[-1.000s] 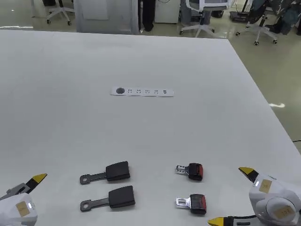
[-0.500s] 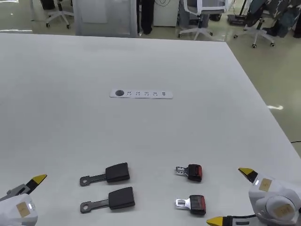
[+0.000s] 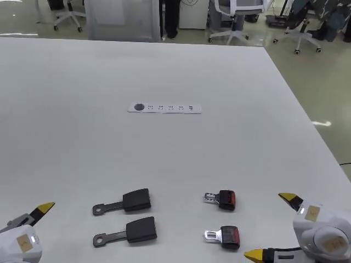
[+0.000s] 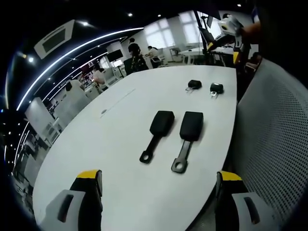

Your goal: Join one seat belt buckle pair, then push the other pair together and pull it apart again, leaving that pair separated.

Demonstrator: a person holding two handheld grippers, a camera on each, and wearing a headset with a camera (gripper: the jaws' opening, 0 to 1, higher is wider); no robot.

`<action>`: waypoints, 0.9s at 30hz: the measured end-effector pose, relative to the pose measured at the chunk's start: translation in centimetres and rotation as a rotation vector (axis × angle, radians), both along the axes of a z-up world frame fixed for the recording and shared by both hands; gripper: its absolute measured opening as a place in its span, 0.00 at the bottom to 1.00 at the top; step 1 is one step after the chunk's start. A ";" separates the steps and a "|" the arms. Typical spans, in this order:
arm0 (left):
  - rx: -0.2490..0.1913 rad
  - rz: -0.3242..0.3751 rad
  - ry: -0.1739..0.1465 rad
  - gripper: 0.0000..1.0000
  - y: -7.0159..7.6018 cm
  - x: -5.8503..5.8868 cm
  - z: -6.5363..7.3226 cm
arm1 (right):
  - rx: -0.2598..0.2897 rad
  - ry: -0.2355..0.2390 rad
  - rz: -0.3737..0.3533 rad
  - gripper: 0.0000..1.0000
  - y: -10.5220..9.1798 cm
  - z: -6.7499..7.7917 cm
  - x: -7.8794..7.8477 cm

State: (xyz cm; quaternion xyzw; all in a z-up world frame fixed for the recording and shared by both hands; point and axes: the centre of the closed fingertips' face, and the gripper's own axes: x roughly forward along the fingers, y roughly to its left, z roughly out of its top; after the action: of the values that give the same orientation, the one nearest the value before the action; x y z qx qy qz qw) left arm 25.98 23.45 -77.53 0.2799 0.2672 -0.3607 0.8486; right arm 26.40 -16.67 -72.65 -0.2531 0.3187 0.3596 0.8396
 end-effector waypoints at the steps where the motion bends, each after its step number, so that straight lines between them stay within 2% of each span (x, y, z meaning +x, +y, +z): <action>1: 0.000 -0.003 0.002 1.00 -0.1 -0.1 0.0 | 0.002 -0.001 0.001 0.96 0.1 0.0 0.0; 9: -0.002 0.008 0.016 1.00 0.4 0.0 0.4 | 0.001 -0.002 0.010 0.93 0.0 0.1 0.3; 11: -0.004 0.012 0.023 1.00 0.4 0.0 0.7 | -0.005 0.001 0.009 0.89 -0.2 0.1 0.2; 12: -0.005 0.014 0.025 1.00 0.4 0.0 0.9 | -0.024 0.008 0.016 0.87 -0.4 0.0 0.1; 15: 0.003 0.013 0.029 1.00 -0.1 0.1 1.9 | -0.054 0.004 0.006 0.88 -0.9 -0.2 0.1; 18: 0.000 0.016 0.038 1.00 -0.5 0.2 2.5 | -0.030 0.011 0.007 0.87 -0.8 0.0 0.0; 22: 0.001 -0.004 0.049 1.00 -1.4 0.1 3.2 | -0.033 0.017 0.010 0.88 -0.7 0.1 -0.1; 24: 0.014 -0.021 0.066 1.00 -1.7 -0.1 3.1 | -0.050 0.016 0.021 0.88 -0.8 0.0 -0.2; 27: 0.054 -0.049 0.069 1.00 -2.1 -0.2 3.1 | -0.067 0.007 0.047 0.86 -0.6 0.0 -0.4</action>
State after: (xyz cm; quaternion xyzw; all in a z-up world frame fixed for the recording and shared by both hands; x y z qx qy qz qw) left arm 25.74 21.32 -74.45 0.2965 0.2990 -0.3836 0.8219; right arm 26.02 -17.23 -72.67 -0.2872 0.3272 0.3694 0.8210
